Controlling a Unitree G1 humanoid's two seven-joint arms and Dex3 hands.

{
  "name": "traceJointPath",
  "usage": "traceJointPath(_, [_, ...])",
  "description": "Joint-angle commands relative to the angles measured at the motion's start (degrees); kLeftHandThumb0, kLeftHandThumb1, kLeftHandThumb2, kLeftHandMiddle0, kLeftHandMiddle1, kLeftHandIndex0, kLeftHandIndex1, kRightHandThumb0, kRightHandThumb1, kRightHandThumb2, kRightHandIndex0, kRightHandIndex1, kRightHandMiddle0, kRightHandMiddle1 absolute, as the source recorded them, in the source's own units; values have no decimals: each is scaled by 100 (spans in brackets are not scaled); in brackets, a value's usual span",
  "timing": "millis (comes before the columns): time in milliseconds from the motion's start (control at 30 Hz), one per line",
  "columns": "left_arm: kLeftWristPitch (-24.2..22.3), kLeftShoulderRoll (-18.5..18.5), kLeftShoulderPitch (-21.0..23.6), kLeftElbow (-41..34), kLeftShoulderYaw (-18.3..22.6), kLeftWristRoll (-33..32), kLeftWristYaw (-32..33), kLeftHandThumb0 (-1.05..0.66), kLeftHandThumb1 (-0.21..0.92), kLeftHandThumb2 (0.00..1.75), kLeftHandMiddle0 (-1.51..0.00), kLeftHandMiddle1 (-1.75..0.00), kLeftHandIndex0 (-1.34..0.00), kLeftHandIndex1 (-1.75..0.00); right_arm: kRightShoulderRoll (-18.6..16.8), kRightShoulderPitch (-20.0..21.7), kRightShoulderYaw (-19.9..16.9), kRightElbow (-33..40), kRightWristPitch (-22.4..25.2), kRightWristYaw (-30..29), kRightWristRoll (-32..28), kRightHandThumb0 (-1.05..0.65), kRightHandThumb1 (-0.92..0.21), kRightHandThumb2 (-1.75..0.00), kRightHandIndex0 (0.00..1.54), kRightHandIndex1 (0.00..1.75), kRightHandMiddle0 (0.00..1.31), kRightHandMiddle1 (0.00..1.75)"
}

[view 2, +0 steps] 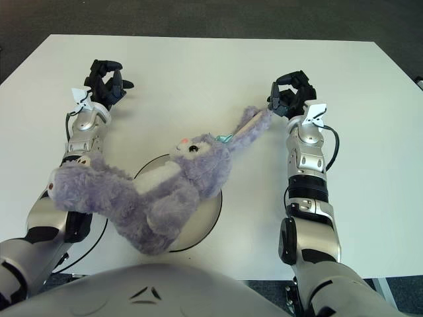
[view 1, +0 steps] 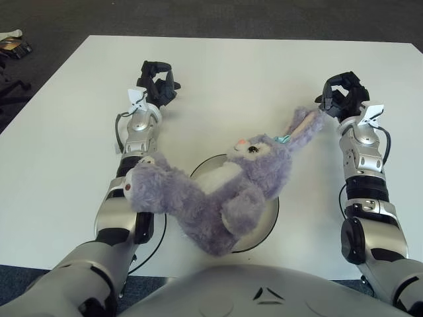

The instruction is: Put the doll into the plate.

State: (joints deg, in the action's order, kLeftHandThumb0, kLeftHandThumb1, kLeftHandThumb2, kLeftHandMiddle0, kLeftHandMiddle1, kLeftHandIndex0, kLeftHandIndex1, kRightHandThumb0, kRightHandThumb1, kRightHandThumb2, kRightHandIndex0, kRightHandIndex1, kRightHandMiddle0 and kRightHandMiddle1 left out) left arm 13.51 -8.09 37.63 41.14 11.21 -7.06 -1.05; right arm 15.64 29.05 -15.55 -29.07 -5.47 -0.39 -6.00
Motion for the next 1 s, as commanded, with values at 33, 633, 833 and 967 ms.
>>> traceJointPath(33, [76,5,-50,21,0,54,70,-1,55,98,-53,-153,-28,-175,-38,148,-6,-309,-262,-62,13,-1,-45,-112,59,156,32,175])
traceJointPath(633, [349,84,-56,186,85,2,107,-1,49,106,-58,-156,-28,-175,-89,424,-15,-1892,-913,-37,-37,-1,-45,-108,60,150,35,175])
traceJointPath(833, [594,209,-70,321,160,27,378,-1,47,110,-59,-158,-28,-175,-269,330,104,-1813,-978,169,-72,-1,-44,-108,61,146,38,175])
traceJointPath(967, [652,263,-84,341,175,43,511,-1,46,112,-60,-160,-28,-175,-359,254,145,-1599,-921,270,-121,-1,-40,-113,63,147,41,175])
